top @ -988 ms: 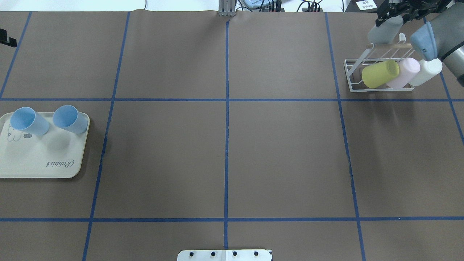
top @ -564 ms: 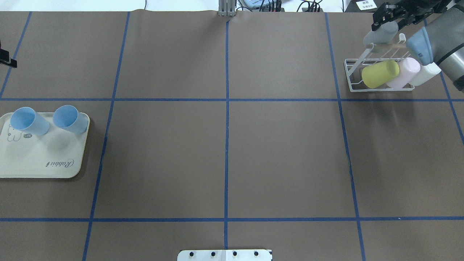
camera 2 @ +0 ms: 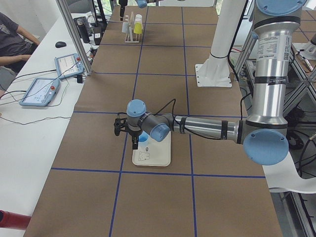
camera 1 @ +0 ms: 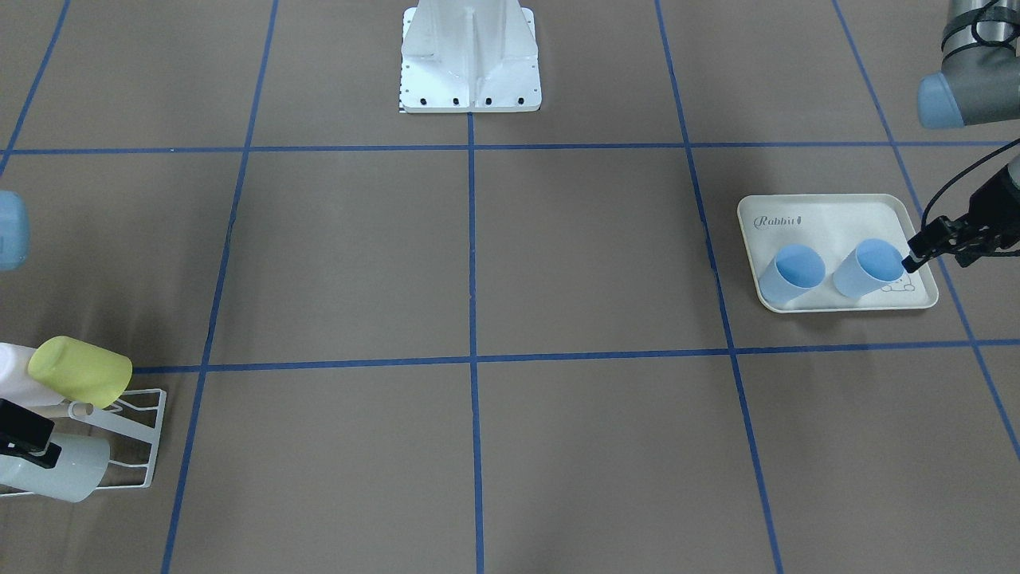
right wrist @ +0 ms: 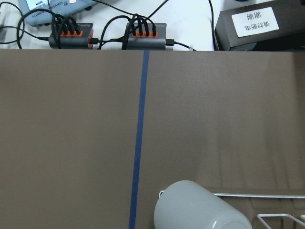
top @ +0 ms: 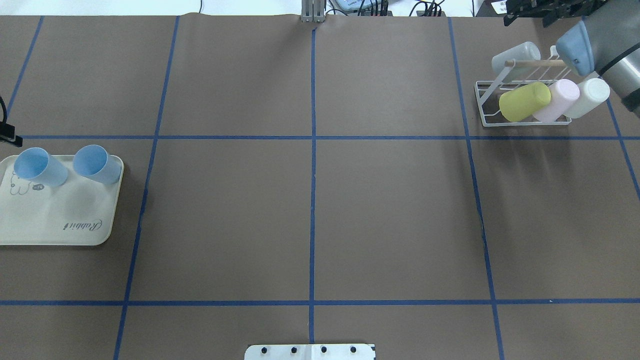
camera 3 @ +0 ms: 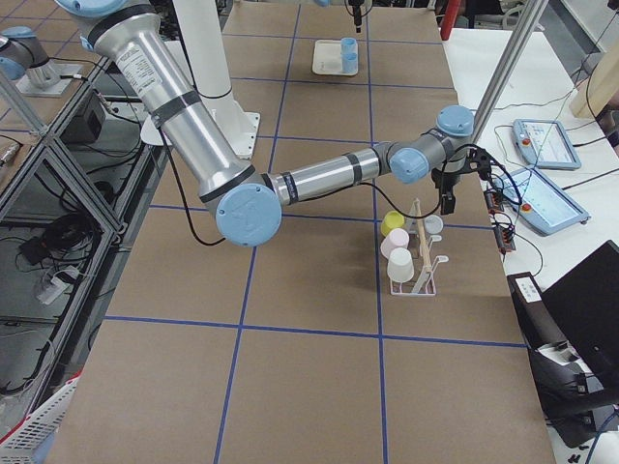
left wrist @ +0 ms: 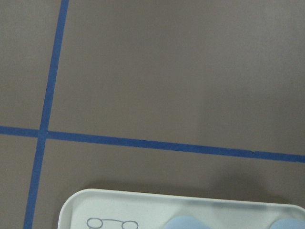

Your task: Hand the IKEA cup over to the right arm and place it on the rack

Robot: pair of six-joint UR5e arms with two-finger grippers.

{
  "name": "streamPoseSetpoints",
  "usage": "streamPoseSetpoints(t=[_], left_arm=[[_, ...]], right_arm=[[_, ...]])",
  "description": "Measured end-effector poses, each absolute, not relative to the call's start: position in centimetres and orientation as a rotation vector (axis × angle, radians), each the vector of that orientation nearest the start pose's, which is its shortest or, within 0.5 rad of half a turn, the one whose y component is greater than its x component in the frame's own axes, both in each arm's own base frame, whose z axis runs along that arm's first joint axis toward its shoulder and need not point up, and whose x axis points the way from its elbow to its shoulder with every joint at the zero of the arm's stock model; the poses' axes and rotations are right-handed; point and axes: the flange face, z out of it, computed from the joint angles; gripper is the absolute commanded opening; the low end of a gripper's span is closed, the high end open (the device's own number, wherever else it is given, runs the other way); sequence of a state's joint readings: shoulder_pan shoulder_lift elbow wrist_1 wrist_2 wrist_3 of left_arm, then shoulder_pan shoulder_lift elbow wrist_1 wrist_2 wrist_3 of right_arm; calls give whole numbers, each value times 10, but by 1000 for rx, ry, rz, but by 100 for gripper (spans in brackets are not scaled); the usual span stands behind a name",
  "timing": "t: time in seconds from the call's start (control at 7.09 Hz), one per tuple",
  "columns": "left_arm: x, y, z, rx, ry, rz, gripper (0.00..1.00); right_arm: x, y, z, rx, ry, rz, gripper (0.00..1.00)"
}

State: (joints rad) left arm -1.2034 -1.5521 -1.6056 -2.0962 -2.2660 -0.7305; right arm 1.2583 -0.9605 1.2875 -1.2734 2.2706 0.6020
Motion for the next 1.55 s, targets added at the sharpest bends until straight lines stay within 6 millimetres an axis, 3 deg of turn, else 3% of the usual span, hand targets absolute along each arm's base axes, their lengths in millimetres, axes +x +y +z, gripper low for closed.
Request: streamPoseSetpoints(t=[0.42,0.71,0.99,1.55], left_arm=[[137,-484,607,47,840,-123,77],[152,-479,609,25,837,-105,34],[157,-479,610,19,837,-100,0],[161,-478,612,8,842,-88,0]], right_arm=[[-129,-726,369,228,-957,58,99],[-105,-700,366,225,-1025,58,99],[-95,-668,359,225,-1057,91,99],[-99,-629,342,215,-1091,128,99]])
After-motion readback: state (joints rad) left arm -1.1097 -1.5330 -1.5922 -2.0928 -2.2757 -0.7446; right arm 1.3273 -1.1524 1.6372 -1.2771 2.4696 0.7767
